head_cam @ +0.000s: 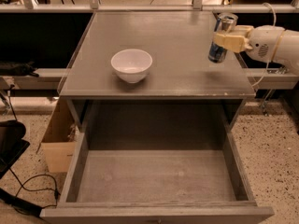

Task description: Place redbull can into top drawer

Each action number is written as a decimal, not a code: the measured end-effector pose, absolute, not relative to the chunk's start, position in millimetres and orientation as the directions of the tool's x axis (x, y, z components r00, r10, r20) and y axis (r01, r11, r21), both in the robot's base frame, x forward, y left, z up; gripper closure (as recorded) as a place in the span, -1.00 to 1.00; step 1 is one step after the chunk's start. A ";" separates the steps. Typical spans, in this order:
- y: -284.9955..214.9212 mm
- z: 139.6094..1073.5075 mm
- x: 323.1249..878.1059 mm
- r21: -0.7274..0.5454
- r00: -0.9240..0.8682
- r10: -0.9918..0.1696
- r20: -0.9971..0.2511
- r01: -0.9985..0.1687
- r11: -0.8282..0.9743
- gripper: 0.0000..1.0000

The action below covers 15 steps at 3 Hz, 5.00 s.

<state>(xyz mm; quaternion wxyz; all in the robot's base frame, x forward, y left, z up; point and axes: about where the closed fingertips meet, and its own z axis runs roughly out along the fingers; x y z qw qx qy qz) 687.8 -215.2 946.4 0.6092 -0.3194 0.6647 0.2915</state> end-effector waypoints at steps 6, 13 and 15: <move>-120.1 888.5 487.8 -0.003 0.013 0.018 -1.000 -0.888 0.460 1.00; 66.6 655.4 452.7 -0.014 -0.030 -0.205 -0.978 -0.978 0.210 1.00; 66.7 653.2 453.2 -0.015 -0.031 -0.207 -0.978 -0.976 0.216 0.19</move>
Offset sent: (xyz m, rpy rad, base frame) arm -0.2225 0.0499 0.0012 -0.0194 -0.0438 0.0671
